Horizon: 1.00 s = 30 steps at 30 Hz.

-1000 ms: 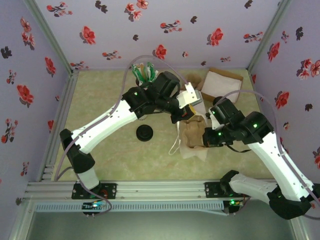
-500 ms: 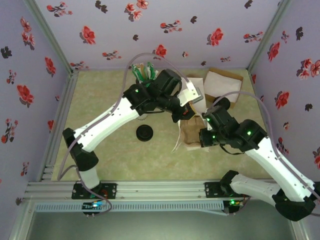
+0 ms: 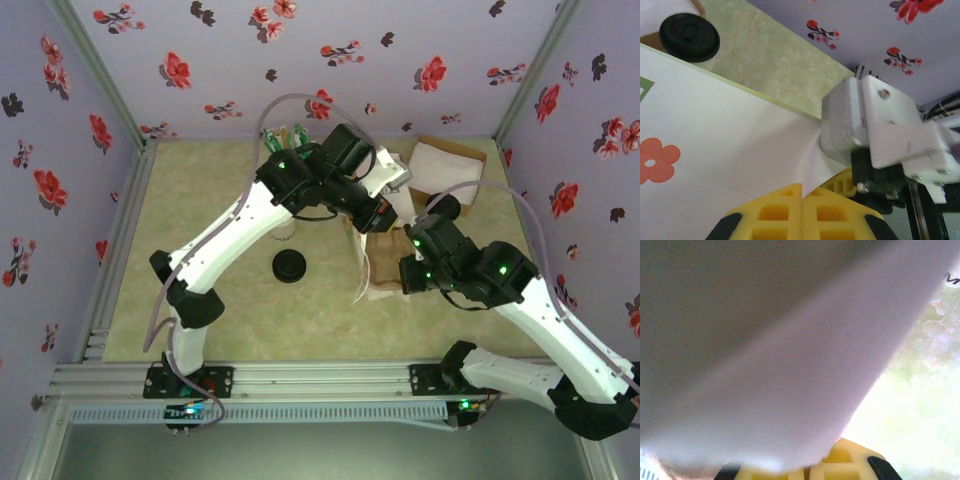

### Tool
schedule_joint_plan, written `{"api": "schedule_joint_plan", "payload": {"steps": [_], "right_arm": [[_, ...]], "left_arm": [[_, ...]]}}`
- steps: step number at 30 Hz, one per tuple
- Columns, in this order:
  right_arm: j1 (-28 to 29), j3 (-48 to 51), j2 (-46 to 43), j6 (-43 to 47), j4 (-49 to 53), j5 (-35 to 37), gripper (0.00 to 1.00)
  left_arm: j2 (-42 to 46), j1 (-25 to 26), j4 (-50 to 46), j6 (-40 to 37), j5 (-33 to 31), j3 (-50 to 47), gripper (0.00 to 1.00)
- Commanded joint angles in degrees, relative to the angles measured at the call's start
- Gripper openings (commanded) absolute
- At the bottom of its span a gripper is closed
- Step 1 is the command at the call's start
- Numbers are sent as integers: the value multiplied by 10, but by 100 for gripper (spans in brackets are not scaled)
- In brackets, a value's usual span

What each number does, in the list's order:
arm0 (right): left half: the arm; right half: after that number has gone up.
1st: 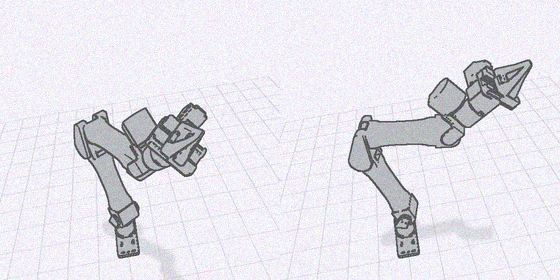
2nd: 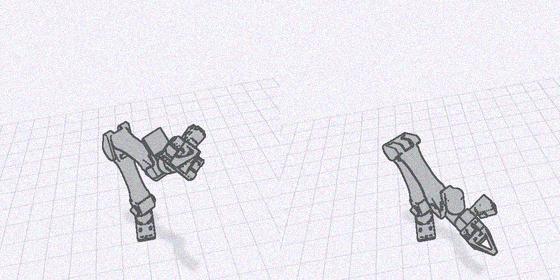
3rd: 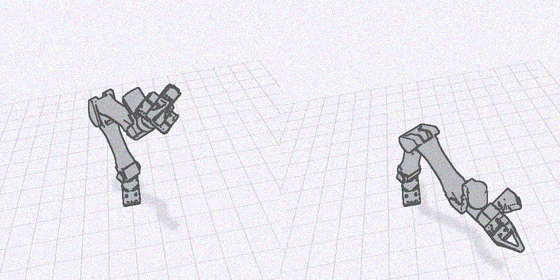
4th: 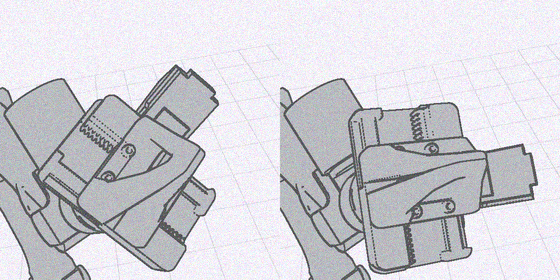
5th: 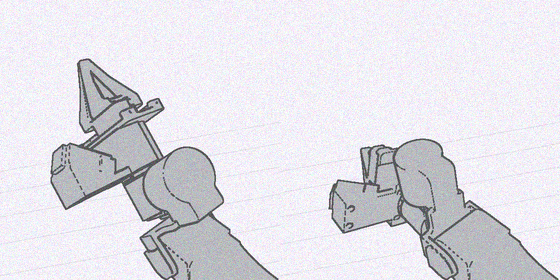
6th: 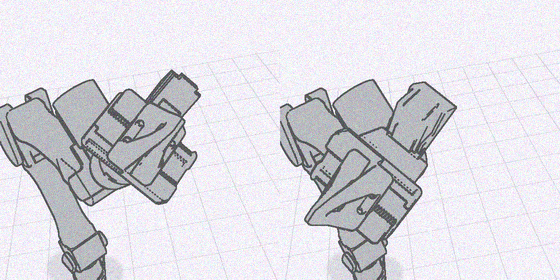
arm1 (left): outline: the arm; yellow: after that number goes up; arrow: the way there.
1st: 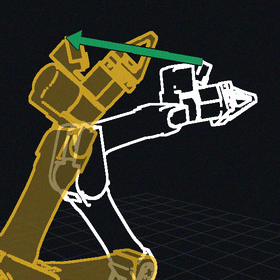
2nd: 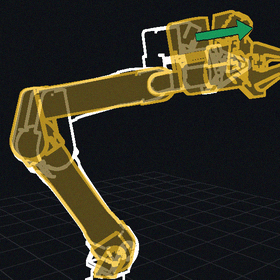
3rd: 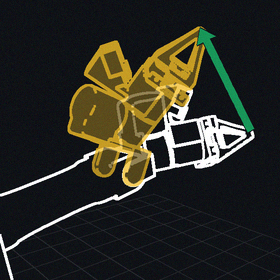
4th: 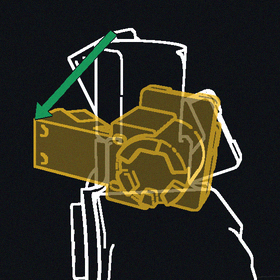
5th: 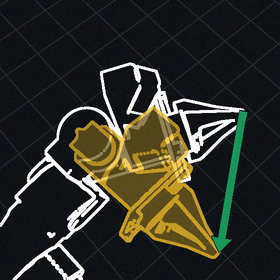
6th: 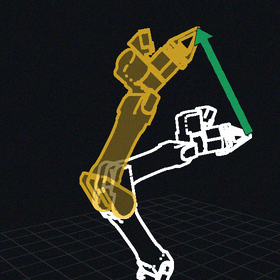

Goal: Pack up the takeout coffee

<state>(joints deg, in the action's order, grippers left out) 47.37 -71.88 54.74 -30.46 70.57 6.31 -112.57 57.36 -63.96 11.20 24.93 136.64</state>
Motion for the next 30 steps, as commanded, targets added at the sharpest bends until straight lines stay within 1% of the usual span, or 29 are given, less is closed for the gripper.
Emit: {"api": "schedule_joint_plan", "payload": {"steps": [1,6,8,10,13,15,19,22,24,27,30], "right_arm": [[12,-22,3,-4,40,22,3],[15,-23,-4,-10,22,1,3],[16,-31,-4,-9,26,-11,7],[17,-39,-7,-8,27,-21,8],[18,-45,-9,-7,29,-42,14],[18,-50,-10,-6,38,-47,18],[19,-52,-19,-5,44,-66,23],[19,-75,-28,0,61,-70,27],[19,-97,-36,5,73,-64,29],[19,-120,-38,16,90,-71,36],[18,-134,-33,23,116,-62,40]], "left_arm": [[0,-1,-47,72,22,14,0],[26,-1,-17,121,30,-30,0],[33,-3,-12,143,31,-34,0],[40,-6,-7,163,32,-35,0],[53,-13,15,204,36,-54,0],[63,-20,33,235,41,-75,0],[90,-40,84,298,68,-132,0],[116,-59,156,359,100,-195,0],[137,-76,238,429,137,-261,0],[162,-96,358,526,168,-347,0],[171,-106,393,556,173,-380,0]]}}
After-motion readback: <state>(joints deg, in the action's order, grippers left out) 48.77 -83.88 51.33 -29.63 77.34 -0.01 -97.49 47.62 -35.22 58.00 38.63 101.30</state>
